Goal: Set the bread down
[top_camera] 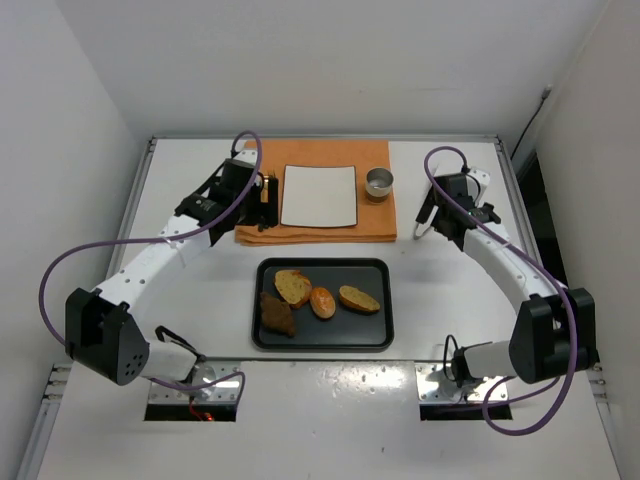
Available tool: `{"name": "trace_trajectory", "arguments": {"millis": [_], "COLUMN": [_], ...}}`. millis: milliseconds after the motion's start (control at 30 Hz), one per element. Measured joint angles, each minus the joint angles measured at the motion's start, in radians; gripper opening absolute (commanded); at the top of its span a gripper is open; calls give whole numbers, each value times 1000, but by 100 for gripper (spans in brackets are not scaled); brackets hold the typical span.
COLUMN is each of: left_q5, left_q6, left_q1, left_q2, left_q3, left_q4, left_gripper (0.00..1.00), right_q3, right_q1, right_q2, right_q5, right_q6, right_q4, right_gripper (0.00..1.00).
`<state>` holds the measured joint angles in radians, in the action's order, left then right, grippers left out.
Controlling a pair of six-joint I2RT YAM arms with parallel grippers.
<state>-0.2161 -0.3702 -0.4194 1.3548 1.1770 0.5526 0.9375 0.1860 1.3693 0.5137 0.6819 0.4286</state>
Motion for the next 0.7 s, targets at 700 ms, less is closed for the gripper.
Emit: {"name": "trace_trajectory", "arguments": {"millis": [700], "left_q5": [-2], "left_q6": [-11], "left_q1": [0], "left_q2": [0], "left_q3": [0], "left_q4": [0], "left_gripper": [99], "right_q3": [-6], "right_q1": [0], "right_q2": [22], "right_q5": [-52], "right_q6": [52], "right_q4": [8], "right_gripper": [100]}}
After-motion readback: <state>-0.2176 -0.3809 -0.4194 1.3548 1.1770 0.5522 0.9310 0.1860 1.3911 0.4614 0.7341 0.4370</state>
